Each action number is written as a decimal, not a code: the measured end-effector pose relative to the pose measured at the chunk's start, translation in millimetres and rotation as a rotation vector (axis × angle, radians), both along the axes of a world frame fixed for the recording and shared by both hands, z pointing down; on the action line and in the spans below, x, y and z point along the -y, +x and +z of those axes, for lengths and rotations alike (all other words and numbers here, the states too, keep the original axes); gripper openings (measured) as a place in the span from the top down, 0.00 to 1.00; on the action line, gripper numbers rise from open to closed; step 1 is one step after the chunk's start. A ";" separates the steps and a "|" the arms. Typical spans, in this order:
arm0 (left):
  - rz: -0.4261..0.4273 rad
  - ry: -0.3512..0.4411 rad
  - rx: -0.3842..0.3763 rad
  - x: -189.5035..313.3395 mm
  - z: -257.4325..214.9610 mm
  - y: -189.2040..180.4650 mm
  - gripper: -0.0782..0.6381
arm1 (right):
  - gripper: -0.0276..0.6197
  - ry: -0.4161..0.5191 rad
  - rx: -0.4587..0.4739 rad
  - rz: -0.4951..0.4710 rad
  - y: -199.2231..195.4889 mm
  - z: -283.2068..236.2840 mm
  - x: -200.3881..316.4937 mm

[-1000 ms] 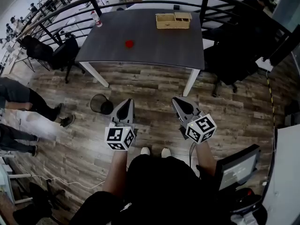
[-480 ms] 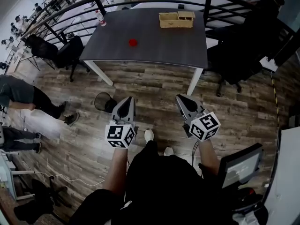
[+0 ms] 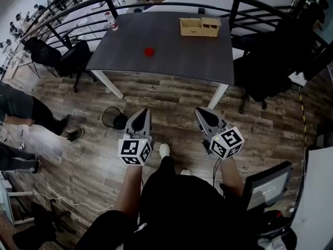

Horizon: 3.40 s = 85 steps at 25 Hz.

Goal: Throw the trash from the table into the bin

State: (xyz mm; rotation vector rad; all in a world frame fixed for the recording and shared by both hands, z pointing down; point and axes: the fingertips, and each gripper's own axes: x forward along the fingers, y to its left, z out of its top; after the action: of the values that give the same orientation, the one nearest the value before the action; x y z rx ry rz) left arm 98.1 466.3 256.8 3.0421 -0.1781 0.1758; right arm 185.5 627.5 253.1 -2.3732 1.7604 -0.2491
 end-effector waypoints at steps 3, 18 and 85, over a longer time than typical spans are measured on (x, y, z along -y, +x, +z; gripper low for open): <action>0.012 -0.005 0.004 24.0 2.8 18.9 0.88 | 0.95 -0.017 -0.005 -0.009 15.2 0.6 28.3; 0.121 -0.018 0.009 169.5 10.1 111.1 0.88 | 0.95 -0.072 -0.027 0.034 94.0 -4.0 186.1; -0.274 -0.143 0.326 360.2 153.4 292.9 0.88 | 0.47 -0.668 -0.114 -0.431 347.8 283.0 501.2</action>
State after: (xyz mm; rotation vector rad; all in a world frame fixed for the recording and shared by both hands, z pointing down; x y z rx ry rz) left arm 390.9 106.1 410.3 2.7888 -0.5727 0.6307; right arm 533.4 126.3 536.1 -2.3796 2.5509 -0.9016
